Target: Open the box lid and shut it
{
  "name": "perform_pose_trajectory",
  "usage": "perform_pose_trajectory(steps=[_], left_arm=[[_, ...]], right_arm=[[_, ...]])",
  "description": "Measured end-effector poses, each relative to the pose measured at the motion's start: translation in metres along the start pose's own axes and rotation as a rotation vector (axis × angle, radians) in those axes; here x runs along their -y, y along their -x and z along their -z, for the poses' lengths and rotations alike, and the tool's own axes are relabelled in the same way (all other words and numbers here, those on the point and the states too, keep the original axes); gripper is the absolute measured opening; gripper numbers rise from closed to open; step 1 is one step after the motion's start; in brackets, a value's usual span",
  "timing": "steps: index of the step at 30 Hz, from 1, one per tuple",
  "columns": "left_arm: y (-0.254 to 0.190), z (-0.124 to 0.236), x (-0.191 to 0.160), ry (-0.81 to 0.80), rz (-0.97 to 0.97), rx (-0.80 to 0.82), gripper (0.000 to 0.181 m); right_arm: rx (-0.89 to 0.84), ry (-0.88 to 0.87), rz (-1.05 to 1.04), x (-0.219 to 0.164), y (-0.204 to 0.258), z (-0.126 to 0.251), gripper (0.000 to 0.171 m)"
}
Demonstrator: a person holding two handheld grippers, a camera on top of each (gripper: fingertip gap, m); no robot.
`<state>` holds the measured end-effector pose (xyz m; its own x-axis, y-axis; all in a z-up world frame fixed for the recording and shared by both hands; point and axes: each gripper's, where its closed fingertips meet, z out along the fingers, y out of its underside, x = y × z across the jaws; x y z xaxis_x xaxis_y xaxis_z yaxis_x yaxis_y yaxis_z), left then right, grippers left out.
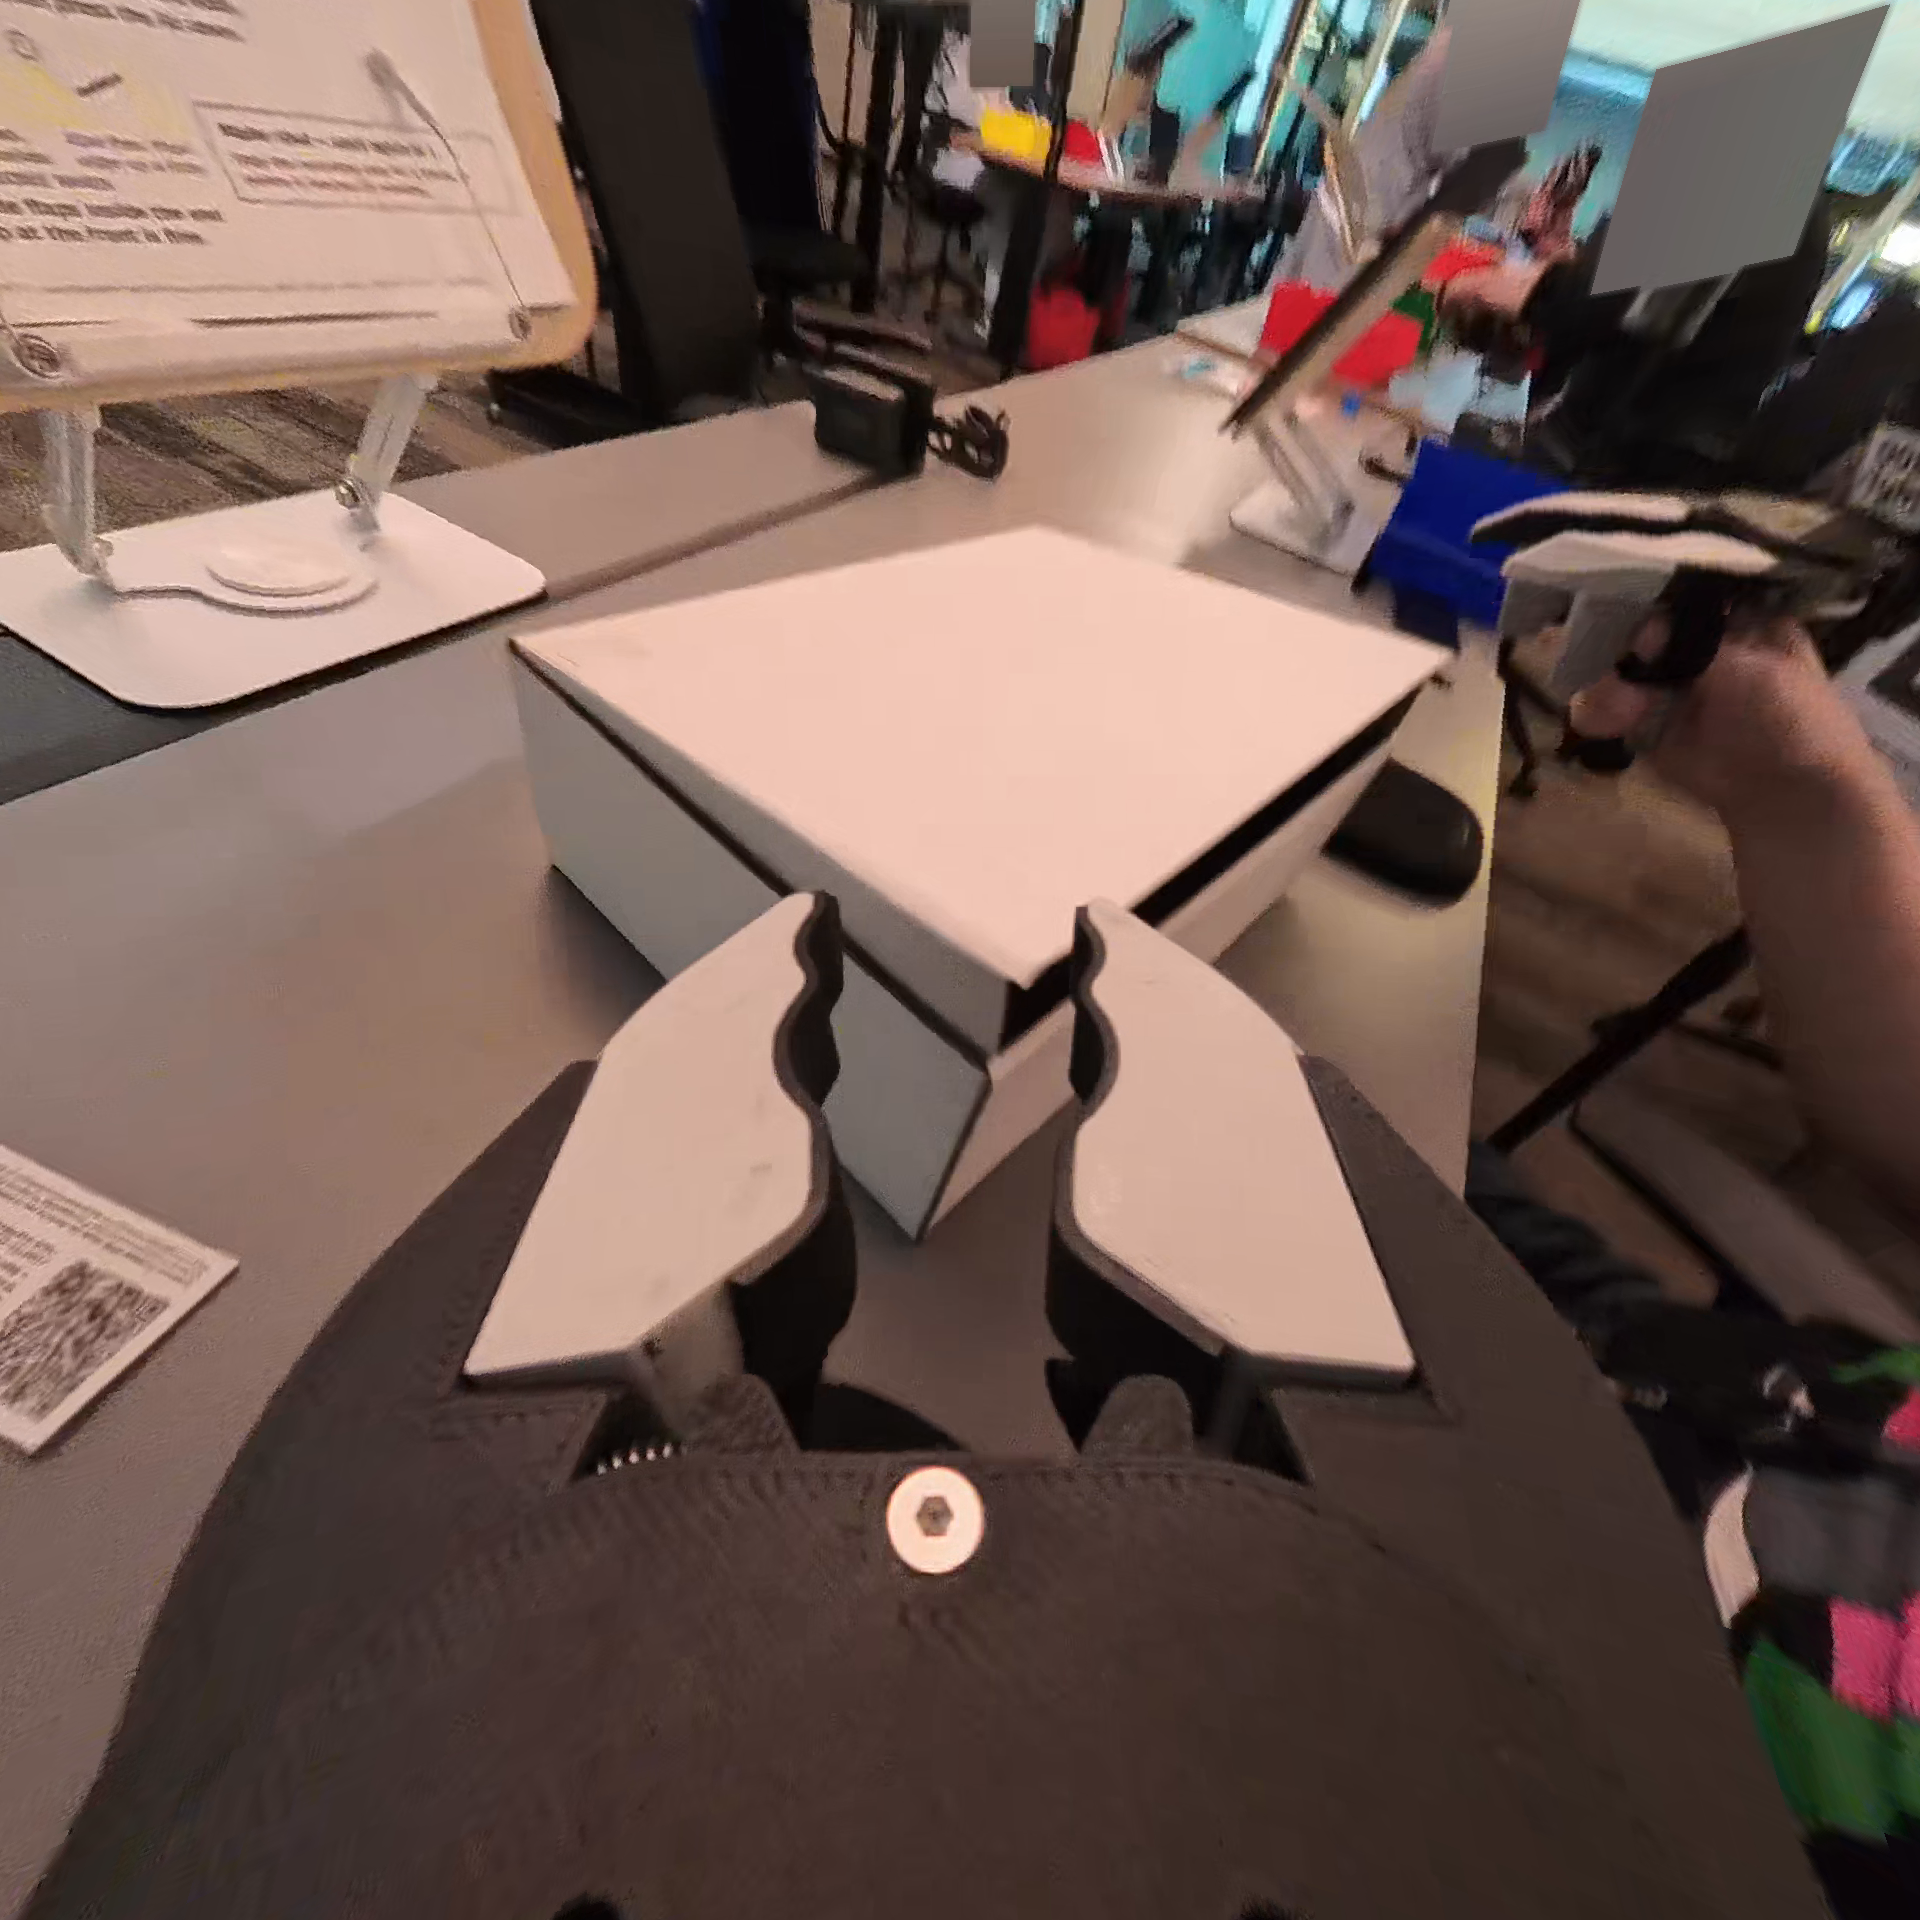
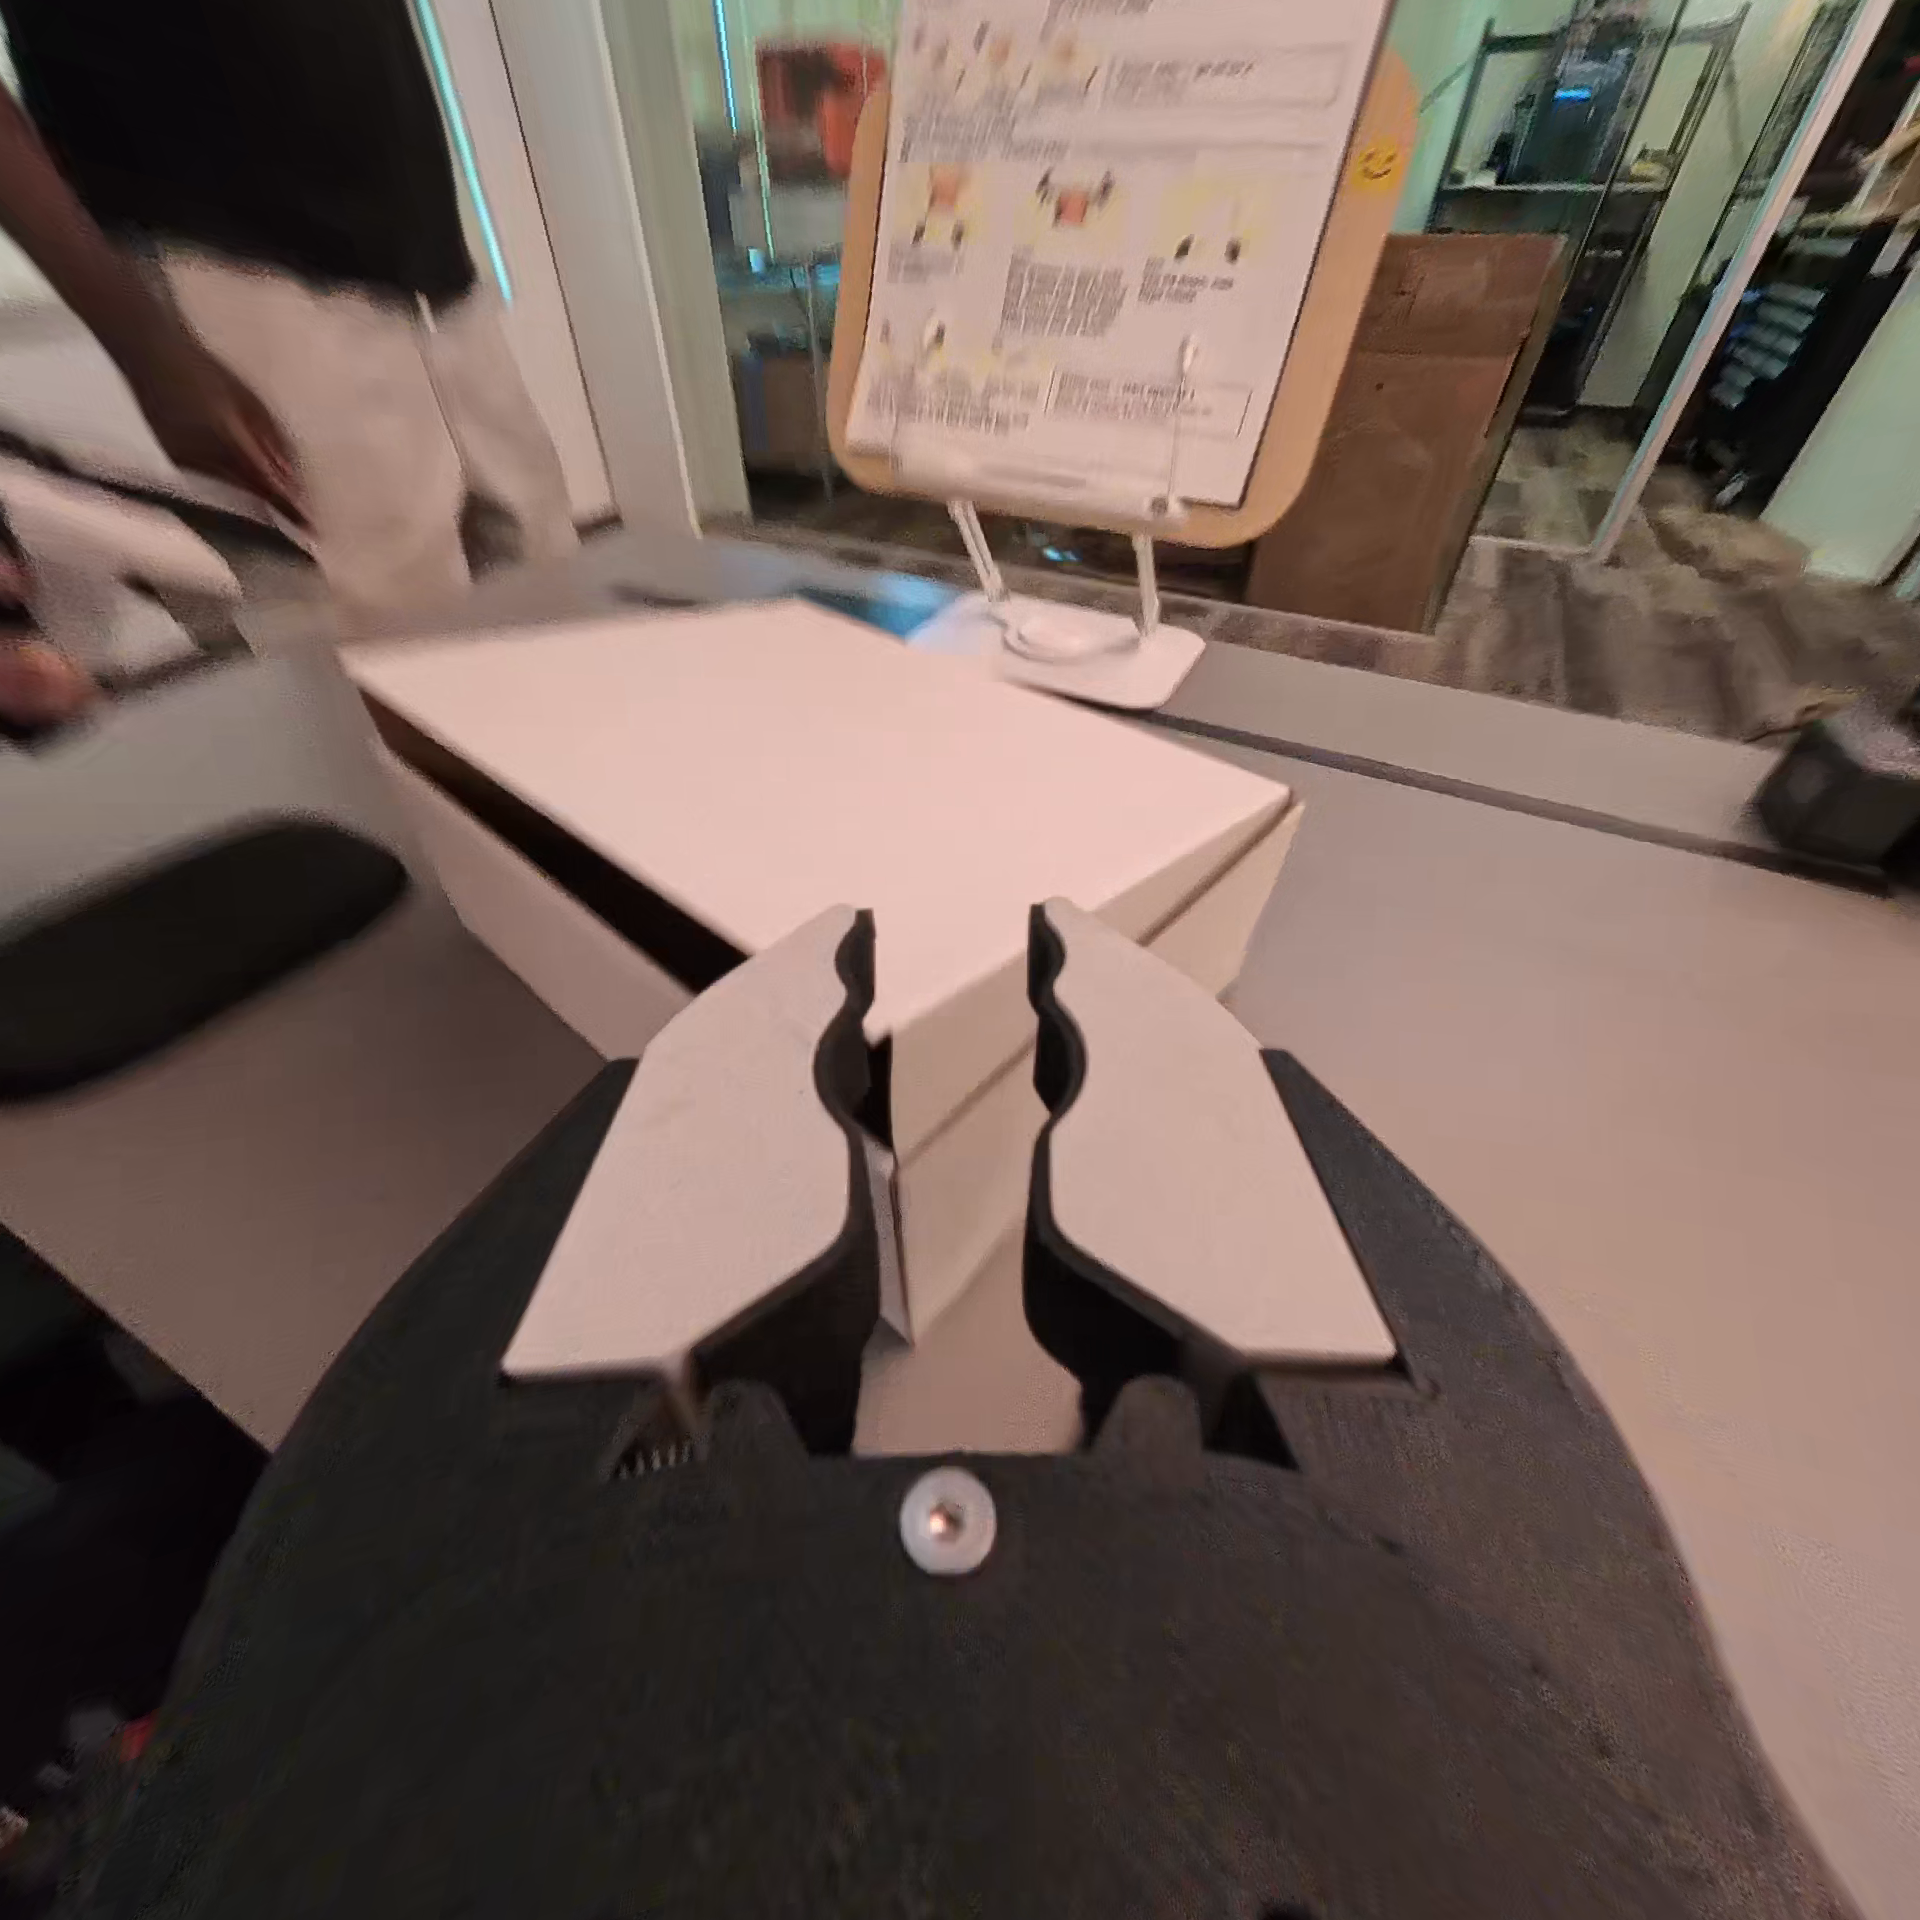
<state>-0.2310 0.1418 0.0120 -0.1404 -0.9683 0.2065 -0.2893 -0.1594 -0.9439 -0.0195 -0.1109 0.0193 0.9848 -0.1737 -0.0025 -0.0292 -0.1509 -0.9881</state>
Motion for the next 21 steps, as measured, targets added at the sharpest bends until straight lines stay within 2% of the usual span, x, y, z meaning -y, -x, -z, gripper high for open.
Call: perform_pose_trajectory(steps=[3,9,12,16,21], left_arm=[[0.006,-0.019,0.005,0.018,0.001,-0.006,0.033],[0.001,-0.044,-0.023,0.181,-0.13,-0.009,0.022],[0.003,-0.045,-0.025,0.189,-0.131,-0.004,0.02],[0.017,-0.035,-0.006,0.128,-0.143,0.024,0.018],[0.009,-0.043,-0.016,0.201,-0.137,-0.07,0.007]], right_arm=[[0.134,0.04,-0.144,0.005,0.002,-0.02,0.019],[0.128,0.196,-0.011,-0.036,0.009,-0.033,0.001],[0.143,0.184,-0.02,-0.044,0.01,-0.034,0.0],[0.148,0.155,0.036,-0.037,-0.001,-0.031,0.006],[0.259,0.231,0.043,-0.033,0.007,-0.038,0.001]])
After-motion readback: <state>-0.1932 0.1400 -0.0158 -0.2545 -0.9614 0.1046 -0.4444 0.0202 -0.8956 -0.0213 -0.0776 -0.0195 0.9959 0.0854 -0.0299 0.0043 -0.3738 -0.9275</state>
